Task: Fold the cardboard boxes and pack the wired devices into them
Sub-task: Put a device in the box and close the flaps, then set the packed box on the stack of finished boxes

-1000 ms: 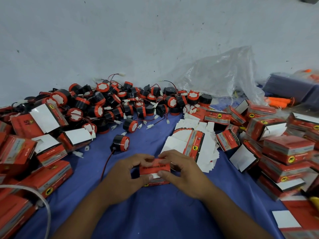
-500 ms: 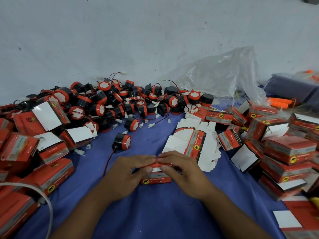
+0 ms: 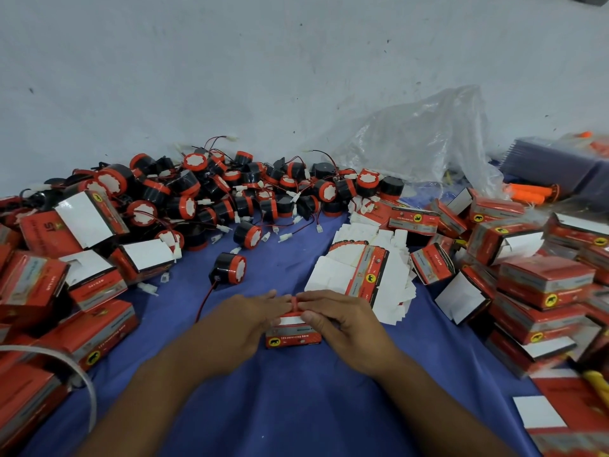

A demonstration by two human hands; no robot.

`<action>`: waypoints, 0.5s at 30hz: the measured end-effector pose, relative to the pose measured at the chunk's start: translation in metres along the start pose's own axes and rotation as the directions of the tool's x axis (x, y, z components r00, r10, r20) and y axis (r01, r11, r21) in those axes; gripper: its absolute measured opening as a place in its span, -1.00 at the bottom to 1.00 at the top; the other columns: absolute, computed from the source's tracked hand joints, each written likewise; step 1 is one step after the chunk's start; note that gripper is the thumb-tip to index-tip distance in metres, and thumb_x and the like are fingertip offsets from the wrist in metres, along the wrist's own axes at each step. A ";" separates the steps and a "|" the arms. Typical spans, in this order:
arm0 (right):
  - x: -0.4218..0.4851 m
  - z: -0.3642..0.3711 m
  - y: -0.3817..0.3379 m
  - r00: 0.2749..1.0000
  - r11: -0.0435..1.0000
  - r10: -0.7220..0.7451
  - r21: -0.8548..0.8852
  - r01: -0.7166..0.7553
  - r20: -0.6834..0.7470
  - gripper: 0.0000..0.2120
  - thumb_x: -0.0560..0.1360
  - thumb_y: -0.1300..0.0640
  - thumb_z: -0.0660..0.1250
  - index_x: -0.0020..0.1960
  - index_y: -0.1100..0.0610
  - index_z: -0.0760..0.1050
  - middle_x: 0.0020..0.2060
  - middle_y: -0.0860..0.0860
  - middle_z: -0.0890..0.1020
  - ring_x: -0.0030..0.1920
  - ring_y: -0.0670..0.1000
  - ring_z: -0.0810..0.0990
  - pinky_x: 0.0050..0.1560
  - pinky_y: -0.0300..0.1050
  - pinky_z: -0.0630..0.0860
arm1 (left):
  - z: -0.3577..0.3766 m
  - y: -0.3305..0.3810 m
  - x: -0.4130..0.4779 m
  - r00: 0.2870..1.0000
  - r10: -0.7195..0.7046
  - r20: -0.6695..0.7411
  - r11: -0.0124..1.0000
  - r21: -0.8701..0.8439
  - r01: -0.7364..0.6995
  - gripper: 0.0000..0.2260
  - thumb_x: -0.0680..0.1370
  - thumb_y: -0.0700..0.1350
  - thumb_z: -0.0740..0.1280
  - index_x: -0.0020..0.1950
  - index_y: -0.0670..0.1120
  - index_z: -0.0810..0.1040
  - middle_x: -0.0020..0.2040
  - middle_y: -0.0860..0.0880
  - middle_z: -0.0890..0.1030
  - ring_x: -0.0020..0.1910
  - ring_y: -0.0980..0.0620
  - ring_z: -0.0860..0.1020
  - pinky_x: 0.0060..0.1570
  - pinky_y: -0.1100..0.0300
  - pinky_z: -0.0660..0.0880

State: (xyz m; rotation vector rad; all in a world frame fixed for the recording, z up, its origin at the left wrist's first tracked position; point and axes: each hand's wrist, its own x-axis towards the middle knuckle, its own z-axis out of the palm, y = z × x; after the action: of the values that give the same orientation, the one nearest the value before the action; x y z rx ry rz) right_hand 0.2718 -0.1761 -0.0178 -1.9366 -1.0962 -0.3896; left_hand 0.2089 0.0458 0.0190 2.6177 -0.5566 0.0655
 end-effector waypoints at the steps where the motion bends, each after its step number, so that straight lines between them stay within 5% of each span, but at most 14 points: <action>1: 0.000 0.000 0.000 1.000 1.000 -0.013 -0.010 0.013 0.001 -0.76 0.64 0.06 0.32 0.23 0.09 0.65 0.20 -0.05 0.66 0.21 -0.22 0.59 0.23 -0.29 0.52 | 0.000 0.002 0.000 1.000 0.009 0.003 0.999 0.038 -0.009 -0.47 0.64 -0.34 0.15 0.56 0.03 0.18 0.40 0.28 0.02 0.43 0.31 -0.02 0.33 0.58 -0.10; 5: 0.000 -0.002 -0.001 0.998 0.995 -0.058 -0.082 0.059 0.017 -0.77 0.62 0.08 0.35 0.21 0.13 0.66 0.22 -0.01 0.66 0.22 -0.20 0.59 0.24 -0.33 0.49 | 0.003 0.006 -0.003 0.996 0.040 -0.084 0.996 0.088 -0.033 -0.59 0.65 -0.20 0.20 0.50 0.04 0.35 0.43 0.24 0.19 0.46 0.27 0.05 0.44 0.34 0.00; 10: 0.002 -0.006 -0.005 0.992 0.986 -0.109 -0.123 0.116 0.061 -0.71 0.62 -0.01 0.33 0.16 0.16 0.68 0.22 0.05 0.65 0.21 0.00 0.61 0.24 -0.16 0.51 | 0.016 0.001 -0.006 0.979 0.082 -0.188 0.995 -0.035 -0.090 -0.59 0.60 -0.17 0.32 0.45 -0.01 0.40 0.46 0.18 0.32 0.52 0.27 0.13 0.49 0.35 0.10; 15: -0.004 -0.009 0.003 0.974 0.995 0.039 -0.099 -0.017 0.222 -0.61 0.59 0.05 0.40 0.38 0.12 0.55 0.48 0.05 0.42 0.47 0.01 0.41 0.48 -0.11 0.34 | 0.029 -0.011 -0.010 0.957 0.101 -0.272 0.978 -0.151 -0.146 -0.52 0.57 -0.22 0.39 0.45 -0.01 0.37 0.48 0.17 0.33 0.52 0.31 0.12 0.48 0.36 0.11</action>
State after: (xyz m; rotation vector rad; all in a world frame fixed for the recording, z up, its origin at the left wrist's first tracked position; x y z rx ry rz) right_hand 0.2735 -0.1862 -0.0168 -2.1188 -1.2109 -0.2155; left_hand 0.2030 0.0455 -0.0127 2.3567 -0.6017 0.3835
